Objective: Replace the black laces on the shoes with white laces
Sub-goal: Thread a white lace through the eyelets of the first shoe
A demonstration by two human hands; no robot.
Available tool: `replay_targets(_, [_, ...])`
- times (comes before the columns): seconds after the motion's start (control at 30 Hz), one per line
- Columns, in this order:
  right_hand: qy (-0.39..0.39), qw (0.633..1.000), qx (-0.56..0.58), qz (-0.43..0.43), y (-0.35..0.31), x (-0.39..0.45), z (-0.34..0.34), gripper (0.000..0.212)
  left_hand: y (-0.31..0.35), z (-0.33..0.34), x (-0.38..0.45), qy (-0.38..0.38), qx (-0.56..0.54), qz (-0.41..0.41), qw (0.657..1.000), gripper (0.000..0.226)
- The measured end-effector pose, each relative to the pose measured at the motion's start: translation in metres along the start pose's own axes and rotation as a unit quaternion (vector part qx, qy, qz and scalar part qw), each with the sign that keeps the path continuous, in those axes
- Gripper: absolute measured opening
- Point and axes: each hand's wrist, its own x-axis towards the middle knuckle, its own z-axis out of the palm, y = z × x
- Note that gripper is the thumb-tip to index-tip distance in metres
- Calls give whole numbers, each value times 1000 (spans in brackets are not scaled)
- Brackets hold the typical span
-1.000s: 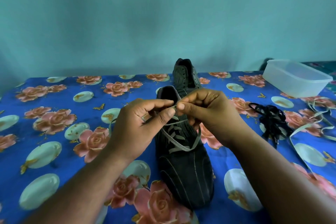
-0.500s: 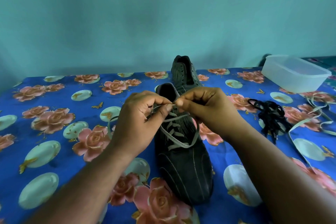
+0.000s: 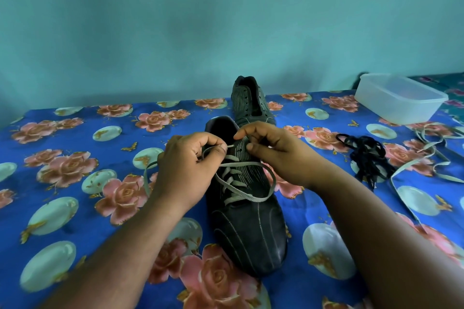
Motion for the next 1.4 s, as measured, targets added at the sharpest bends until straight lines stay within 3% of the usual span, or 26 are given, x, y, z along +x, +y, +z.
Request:
replay_targets(0.27, [-6,1000,20,-4,-1,-1,-3,22,3,-2,3,-14,25,-58,998,31])
replay_targets(0.4, [1,1000,28,-5,0,1,1,23,5,-1,3,-48,31,-46,997,27])
replay_targets(0.5, [7,999,34,0,-1,0,1,22,1,2,4,-66,8,-35,997,24])
replay_targets(0.6, [1,999,38,-4,-1,-1,0,24,-2,4,6,-76,-44,-44,995,6])
replay_targets(0.67, [-2,999,36,-4,-1,-1,0,24,-1,2,6,-94,-71,-51,992,17])
replay_targets(0.83, [-5,998,54,3,2,0,0,24,-2,1,6,-131,-104,-69,984,12])
replay_targets(1.07, [46,999,15,22,-2,-1,-3,9,0,7,7,-114,-82,-65,988,13])
replay_targets(1.27, [36,999,10,20,-7,-6,-9,19,-1,8,6,-89,-70,-44,993,12])
replay_targets(1.4, [76,997,7,4,-5,-5,-2,12,-5,11,3,-67,-64,-5,996,17])
